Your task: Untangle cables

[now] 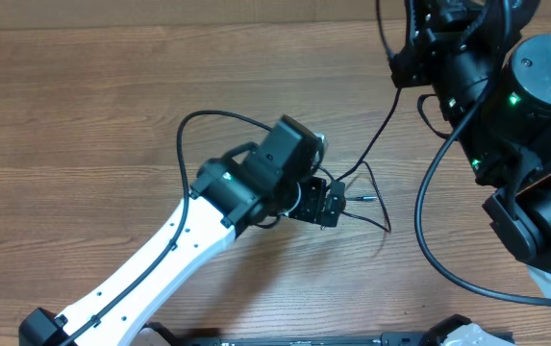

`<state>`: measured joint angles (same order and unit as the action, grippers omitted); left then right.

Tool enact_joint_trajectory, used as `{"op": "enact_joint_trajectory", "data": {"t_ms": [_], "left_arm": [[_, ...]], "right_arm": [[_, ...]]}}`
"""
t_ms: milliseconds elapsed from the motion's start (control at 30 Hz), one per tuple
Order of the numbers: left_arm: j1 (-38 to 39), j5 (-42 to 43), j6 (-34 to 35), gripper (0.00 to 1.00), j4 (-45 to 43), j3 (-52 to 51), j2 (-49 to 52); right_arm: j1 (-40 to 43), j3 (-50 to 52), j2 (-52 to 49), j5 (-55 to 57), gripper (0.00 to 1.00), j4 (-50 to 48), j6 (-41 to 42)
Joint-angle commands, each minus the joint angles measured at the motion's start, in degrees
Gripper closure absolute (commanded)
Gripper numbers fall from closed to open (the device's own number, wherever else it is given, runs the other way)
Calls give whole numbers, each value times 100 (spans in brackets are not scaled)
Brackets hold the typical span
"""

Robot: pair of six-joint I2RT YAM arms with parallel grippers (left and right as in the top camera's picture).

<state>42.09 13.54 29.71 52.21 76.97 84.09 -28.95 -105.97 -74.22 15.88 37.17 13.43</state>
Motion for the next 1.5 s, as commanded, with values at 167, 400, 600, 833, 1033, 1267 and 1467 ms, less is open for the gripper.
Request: {"op": "enact_joint_trajectory", "data": {"t_ms": [167, 400, 600, 833, 1033, 1267, 1467], "left_arm": [[450, -2087, 1294, 0, -931, -833, 264], [186, -3493, 1362, 67, -1464, -979, 833], [-323, -3025, 1351, 96, -557, 74, 367], [-424, -3005, 1036, 96, 313, 855, -411], [-424, -2981, 909, 96, 354, 855, -588], [-426, -3106, -1703, 96, 745, 855, -802], [-431, -3154, -2472, 96, 1307, 855, -1005]], "right_arm": [[11, -289, 92, 201, 96, -79, -20], [17, -1054, 103, 273, 96, 450, -188], [22, -1137, -48, 769, 96, 2225, -127], [20, -1137, -837, -175, 96, 4061, 758], [20, -1130, -1244, -1473, 96, 4301, 756], [22, -940, -1294, -1475, 96, 4413, 758], [199, -577, -1335, -2824, 96, 4334, 1185]]}}
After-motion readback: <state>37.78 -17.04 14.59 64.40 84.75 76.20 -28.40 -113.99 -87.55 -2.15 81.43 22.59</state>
